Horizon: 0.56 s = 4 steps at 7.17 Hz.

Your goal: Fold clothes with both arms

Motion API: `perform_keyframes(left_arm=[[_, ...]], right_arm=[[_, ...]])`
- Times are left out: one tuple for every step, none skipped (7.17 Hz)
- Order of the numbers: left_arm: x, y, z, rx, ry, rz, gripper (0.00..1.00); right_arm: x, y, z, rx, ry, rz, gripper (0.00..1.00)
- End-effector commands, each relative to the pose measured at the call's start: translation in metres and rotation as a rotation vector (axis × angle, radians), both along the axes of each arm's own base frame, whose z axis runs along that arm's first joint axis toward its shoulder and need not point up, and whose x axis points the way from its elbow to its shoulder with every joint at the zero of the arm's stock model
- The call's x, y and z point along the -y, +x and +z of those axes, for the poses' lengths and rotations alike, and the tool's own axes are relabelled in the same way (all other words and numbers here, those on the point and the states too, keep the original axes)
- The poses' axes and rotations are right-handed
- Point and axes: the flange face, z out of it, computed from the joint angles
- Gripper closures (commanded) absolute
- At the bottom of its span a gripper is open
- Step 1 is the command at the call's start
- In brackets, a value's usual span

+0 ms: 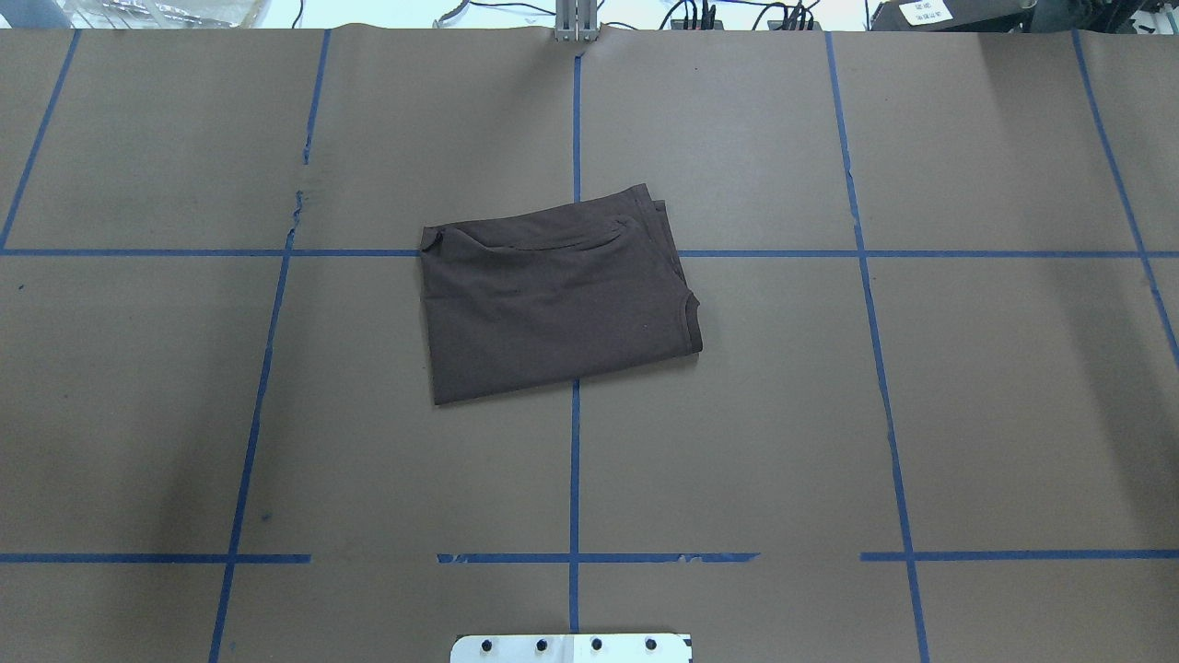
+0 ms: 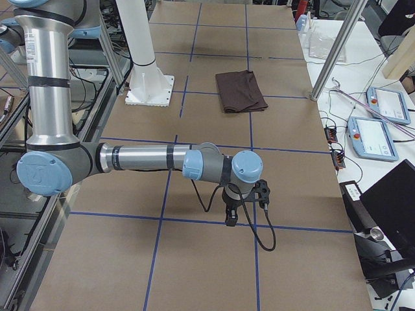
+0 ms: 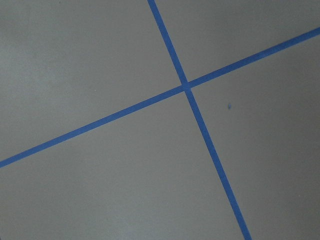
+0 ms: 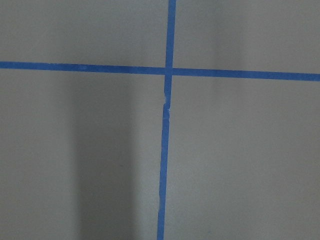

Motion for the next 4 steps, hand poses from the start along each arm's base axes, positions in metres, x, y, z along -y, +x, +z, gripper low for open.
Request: perform_keyframes(left_arm=[[0.0, 0.0, 0.002, -0.003, -0.022, -0.022, 0.0], [0.0, 0.0, -0.002, -0.01, -0.092, -0.121, 0.0], [0.004, 0.001, -0.007, -0.02, -0.169, -0.231, 0.0], [0.005, 0.001, -0.009, -0.025, -0.192, -0.266, 0.0]], right_arm=[[0.001, 0.002, -0.002, -0.001, 0.008, 0.004, 0.0], [0.001, 0.002, -0.002, -0.001, 0.008, 0.004, 0.0], [0.001, 0.002, -0.003, -0.001, 0.009, 0.005, 0.0], [0.001, 0.003, -0.003, -0.001, 0.009, 0.007, 0.0]])
